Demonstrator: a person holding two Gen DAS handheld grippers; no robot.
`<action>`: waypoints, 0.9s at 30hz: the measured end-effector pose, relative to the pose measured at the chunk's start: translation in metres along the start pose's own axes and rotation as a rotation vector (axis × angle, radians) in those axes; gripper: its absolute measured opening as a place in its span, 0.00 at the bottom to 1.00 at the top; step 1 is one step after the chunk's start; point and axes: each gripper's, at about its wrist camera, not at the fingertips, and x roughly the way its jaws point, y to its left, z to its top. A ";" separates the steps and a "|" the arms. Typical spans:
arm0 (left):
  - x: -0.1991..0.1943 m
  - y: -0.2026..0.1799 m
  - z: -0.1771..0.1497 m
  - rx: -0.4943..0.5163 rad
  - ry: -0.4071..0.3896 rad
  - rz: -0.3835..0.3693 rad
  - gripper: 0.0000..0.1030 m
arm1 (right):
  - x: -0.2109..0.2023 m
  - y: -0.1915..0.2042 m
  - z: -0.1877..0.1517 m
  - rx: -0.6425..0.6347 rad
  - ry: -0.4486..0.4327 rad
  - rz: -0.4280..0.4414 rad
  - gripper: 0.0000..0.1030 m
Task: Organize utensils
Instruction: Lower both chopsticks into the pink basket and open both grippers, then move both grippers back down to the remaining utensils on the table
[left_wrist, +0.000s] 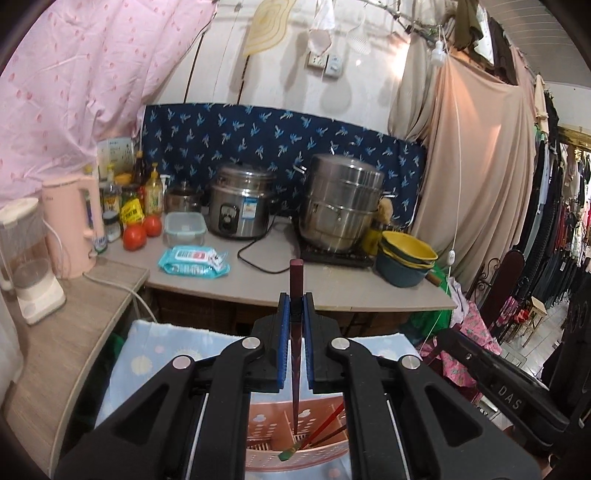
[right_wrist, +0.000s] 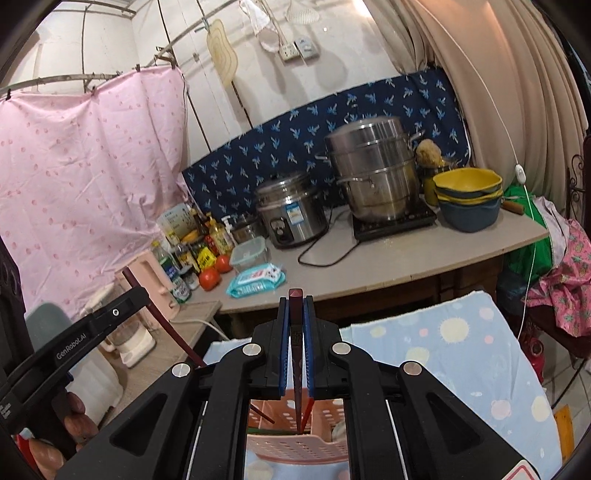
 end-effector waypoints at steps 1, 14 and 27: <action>0.002 0.000 -0.001 0.001 0.002 -0.001 0.07 | 0.003 0.000 -0.003 -0.002 0.009 -0.002 0.07; -0.004 0.006 -0.013 -0.022 0.019 0.018 0.14 | -0.003 -0.002 -0.018 -0.002 0.016 -0.016 0.23; -0.064 0.009 -0.051 -0.017 0.053 0.044 0.14 | -0.056 -0.005 -0.065 -0.023 0.073 -0.013 0.23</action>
